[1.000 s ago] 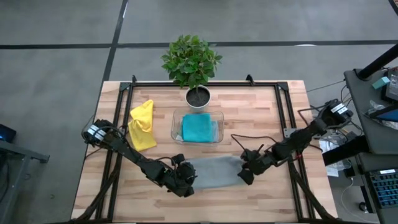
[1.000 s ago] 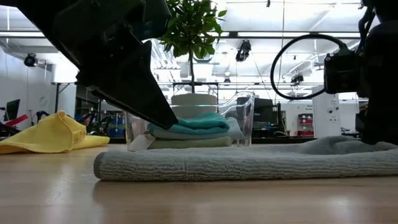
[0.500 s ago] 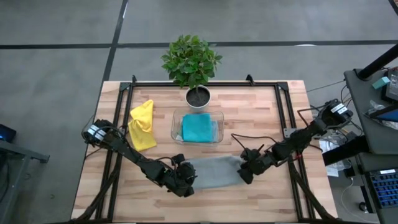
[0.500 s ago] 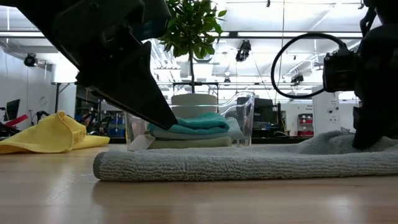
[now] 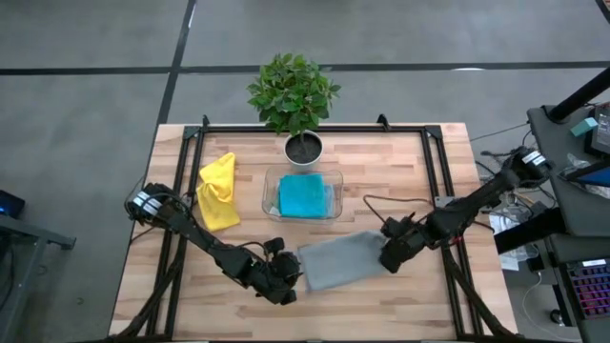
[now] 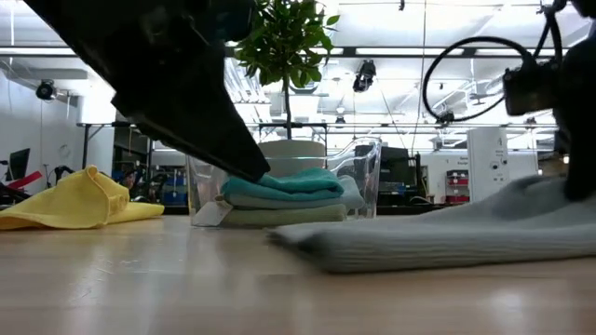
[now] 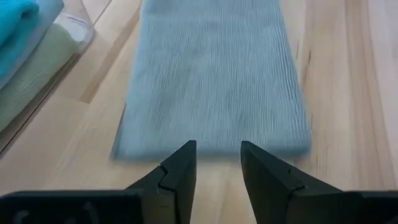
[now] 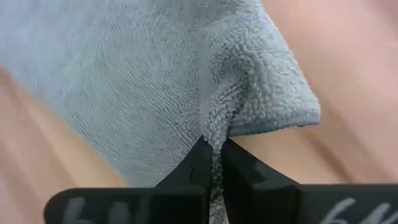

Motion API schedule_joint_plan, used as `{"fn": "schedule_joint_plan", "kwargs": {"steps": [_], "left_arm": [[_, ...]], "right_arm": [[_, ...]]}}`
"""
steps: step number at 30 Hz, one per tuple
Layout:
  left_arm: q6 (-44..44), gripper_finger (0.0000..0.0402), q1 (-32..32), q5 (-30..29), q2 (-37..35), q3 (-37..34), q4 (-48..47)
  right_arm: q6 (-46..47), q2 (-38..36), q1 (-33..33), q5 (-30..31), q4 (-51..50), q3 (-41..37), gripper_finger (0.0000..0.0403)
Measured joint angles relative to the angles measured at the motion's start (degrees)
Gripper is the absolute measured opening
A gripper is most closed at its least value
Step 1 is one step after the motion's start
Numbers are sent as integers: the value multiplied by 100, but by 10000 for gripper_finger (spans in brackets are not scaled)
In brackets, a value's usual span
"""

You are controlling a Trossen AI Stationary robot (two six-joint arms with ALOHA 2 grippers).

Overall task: Fold microfiber towels
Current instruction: Fold the gray microfiber cloth

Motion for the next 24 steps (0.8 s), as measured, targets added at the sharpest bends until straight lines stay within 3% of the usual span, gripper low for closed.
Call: {"fn": "schedule_joint_plan", "kwargs": {"steps": [5,9,14,24], "left_arm": [[22,111,21,-33,411,-6,622],[33,111,83,-39,827,78,785],[203,111,221,-95,1158,177,1244],[495,111,341,-2,1226,171,1565]], "right_arm": [[242,-367,0,103,-1627,521,11],[255,-290,0,153,-1797,824,11],[-36,165,0,151,-1521,1200,11],[-808,1384,-179,109,283,1704,11]]}}
